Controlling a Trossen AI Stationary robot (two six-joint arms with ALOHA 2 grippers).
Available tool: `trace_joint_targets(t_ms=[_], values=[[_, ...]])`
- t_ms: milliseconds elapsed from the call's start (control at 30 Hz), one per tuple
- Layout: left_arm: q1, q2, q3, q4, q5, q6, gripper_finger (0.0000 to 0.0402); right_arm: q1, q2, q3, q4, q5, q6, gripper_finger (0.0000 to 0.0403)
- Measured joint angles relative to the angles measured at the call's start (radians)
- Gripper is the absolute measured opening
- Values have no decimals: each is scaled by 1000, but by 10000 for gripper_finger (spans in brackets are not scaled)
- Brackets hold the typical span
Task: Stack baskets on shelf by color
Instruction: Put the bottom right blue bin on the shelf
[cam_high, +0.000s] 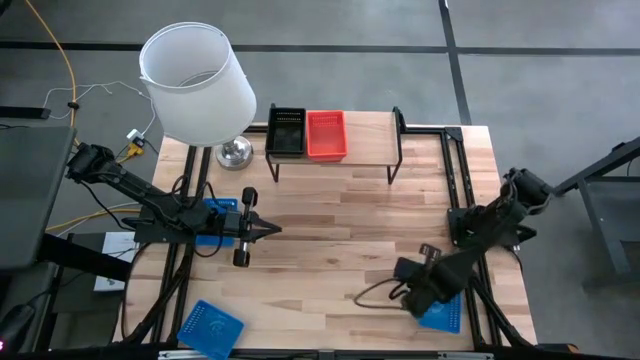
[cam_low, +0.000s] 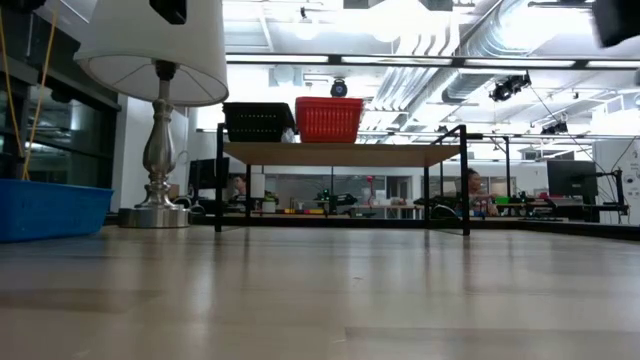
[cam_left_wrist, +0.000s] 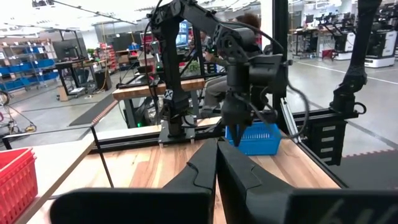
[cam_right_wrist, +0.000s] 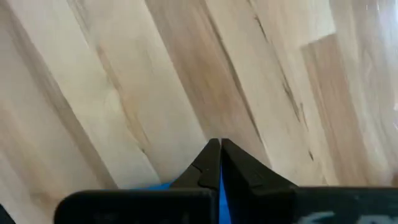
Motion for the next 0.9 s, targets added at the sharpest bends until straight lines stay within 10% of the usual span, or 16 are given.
trace_joint_targets(t_ms=[400,900], values=[[0,0,0,0,0,0,0,16,0,0,-87,-182,96,33],[0,0,0,0,0,-3,0,152,0,0,-215,-57,252,187]])
